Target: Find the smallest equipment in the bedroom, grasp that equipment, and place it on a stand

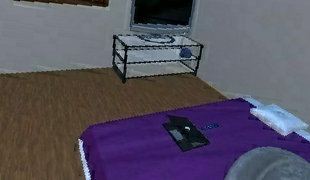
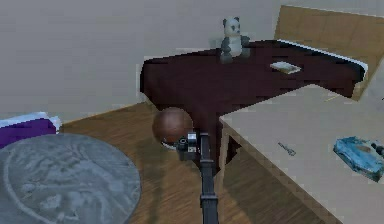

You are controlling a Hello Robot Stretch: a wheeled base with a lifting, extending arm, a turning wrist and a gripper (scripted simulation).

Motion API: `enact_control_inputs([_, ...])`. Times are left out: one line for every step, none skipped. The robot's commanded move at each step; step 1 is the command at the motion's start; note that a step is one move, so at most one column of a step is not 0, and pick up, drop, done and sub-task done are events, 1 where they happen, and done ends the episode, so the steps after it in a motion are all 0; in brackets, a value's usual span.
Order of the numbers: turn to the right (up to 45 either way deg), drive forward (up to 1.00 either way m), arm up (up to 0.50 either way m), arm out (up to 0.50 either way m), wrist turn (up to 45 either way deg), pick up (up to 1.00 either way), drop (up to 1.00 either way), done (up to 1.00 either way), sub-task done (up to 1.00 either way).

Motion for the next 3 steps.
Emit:
enact_control_inputs([0.0,0.0,0.38,0.0,0.0,0.0,0.0,0.0,0.0])
enact_control_inputs([0.0,0.0,0.0,0.0,-45.0,0.0,0.0,0.0,0.0])
enact_control_inputs([0.0,0.0,0.0,0.0,-45.0,0.0,0.0,0.0,0.0])
